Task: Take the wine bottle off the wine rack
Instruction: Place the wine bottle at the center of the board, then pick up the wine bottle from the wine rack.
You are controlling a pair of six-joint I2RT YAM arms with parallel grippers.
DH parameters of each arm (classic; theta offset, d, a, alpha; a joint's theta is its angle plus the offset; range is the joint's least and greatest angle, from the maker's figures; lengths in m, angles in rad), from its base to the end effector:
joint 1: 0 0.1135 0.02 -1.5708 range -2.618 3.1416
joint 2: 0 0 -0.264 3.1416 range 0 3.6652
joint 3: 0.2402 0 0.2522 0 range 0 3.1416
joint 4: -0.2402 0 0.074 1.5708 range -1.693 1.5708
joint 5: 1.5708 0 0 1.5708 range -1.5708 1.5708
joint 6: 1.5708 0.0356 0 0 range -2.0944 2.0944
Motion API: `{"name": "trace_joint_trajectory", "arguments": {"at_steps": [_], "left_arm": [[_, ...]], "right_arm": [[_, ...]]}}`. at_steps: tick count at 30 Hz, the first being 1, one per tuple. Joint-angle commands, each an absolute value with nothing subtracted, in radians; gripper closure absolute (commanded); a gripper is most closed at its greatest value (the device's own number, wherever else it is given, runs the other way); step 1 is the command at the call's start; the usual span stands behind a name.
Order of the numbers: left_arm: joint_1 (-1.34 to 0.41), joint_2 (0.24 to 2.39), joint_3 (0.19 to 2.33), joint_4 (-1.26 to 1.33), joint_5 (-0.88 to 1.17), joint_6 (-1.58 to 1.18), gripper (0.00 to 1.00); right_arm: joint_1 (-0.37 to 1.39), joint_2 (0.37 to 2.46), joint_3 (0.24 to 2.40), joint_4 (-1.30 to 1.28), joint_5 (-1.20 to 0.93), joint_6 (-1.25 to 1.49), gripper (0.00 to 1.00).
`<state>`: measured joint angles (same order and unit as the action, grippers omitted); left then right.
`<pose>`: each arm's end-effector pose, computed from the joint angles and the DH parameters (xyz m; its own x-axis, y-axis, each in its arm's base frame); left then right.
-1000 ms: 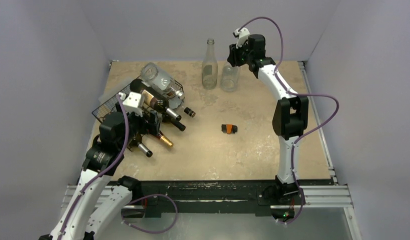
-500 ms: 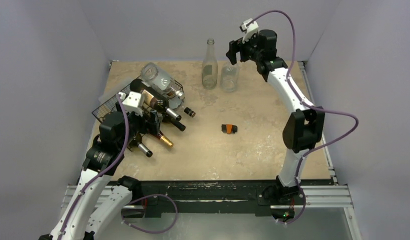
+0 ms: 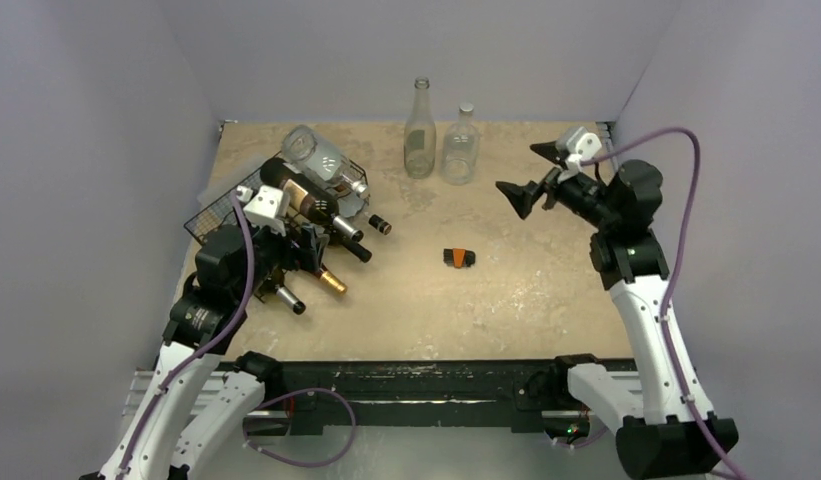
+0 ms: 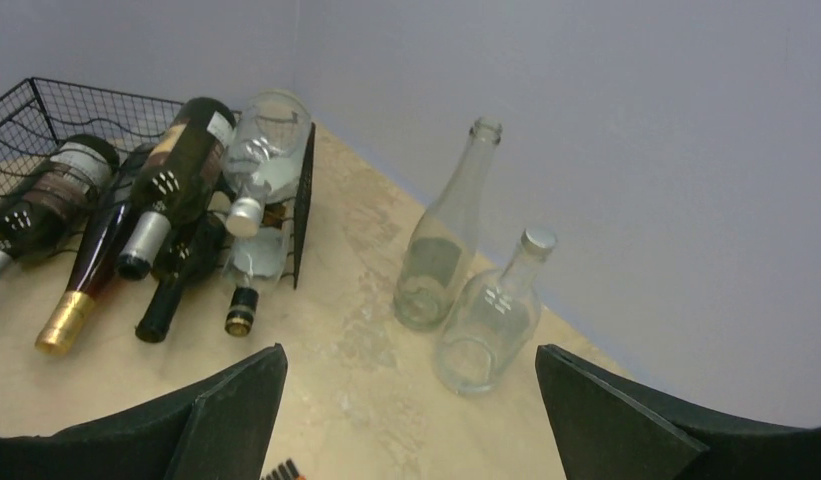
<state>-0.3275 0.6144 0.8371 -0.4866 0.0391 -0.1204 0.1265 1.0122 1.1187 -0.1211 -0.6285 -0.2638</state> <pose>0.1281 -0.0450 0.3497 -0.2881 -0.0289 -0.9572 0.3249 0.9373 -0.1261 0.2157 0.0485 0.4216 0.1647 -0.1917 -0.9675 -0.6653 0.7026 -0.2524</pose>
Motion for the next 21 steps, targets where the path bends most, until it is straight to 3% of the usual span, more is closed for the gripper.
{"name": "trace_joint_trajectory", "arguments": {"at_steps": [1, 6, 21], "left_arm": [[-0.324, 0.617, 0.839, -0.457, 0.073, -0.131, 0.00], [-0.324, 0.624, 0.836, -0.457, 0.085, -0.125, 0.00], [-0.322, 0.651, 0.825, -0.443, 0.111, -0.121, 0.00]], "right_arm": [[-0.021, 0.931, 0.930, 0.076, -0.882, -0.079, 0.01], [-0.099, 0.819, 0.739, 0.122, -0.966, -0.065, 0.01], [-0.138, 0.777, 0.698, 0.076, -0.896, -0.212, 0.01]]}}
